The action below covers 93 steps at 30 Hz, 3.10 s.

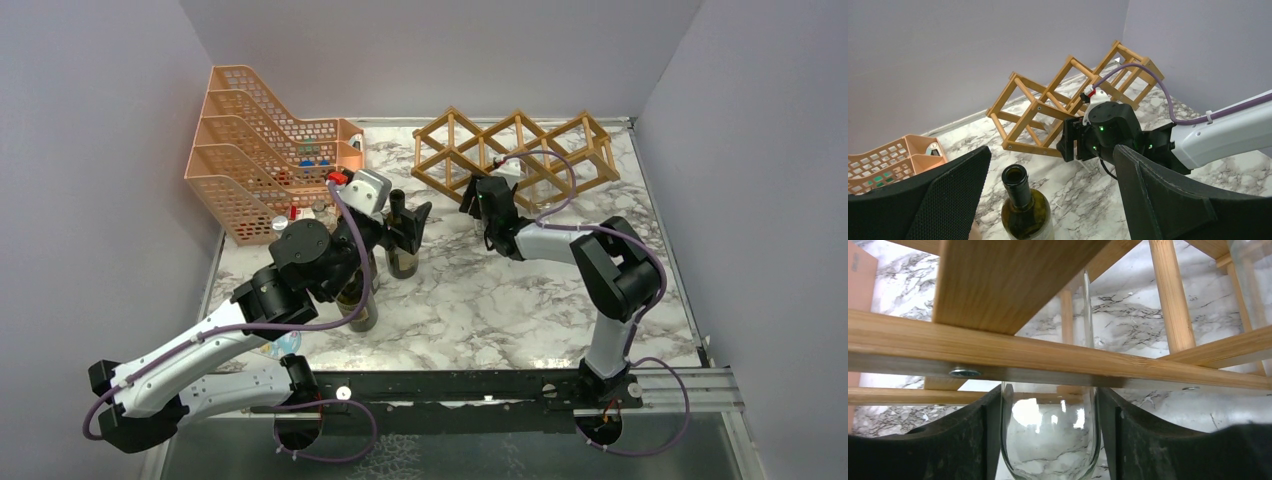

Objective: Put the wine bottle on the wine rack

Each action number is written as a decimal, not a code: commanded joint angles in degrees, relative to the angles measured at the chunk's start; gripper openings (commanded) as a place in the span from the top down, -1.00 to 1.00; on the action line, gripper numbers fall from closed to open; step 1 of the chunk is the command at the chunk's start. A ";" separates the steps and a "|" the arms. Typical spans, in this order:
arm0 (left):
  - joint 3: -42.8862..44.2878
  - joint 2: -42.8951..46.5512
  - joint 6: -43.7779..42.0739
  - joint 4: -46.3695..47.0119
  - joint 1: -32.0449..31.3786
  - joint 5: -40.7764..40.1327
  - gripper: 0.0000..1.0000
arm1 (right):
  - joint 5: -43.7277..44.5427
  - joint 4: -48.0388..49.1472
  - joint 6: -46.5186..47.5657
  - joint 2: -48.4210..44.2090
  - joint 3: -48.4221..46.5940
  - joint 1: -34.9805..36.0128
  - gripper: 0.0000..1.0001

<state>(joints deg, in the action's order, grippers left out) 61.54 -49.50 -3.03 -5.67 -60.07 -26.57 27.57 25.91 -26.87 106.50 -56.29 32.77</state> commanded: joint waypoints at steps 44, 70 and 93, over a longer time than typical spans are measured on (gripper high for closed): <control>7.36 -4.46 -4.56 -2.96 0.02 -2.72 -0.98 | -14.50 -48.08 6.34 -45.30 1.23 -0.43 -0.51; 6.62 6.02 -7.36 -1.91 -0.04 -6.74 -0.97 | -26.49 -33.95 19.49 -22.81 -20.51 19.46 -0.38; 4.45 5.28 -4.96 -3.17 -0.02 -6.09 -0.98 | -22.34 -28.56 28.57 -21.65 -21.58 20.47 0.76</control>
<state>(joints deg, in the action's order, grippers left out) 66.78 -43.48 -9.43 -8.75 -60.07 -32.60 1.74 -5.65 -0.78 91.66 -79.90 52.82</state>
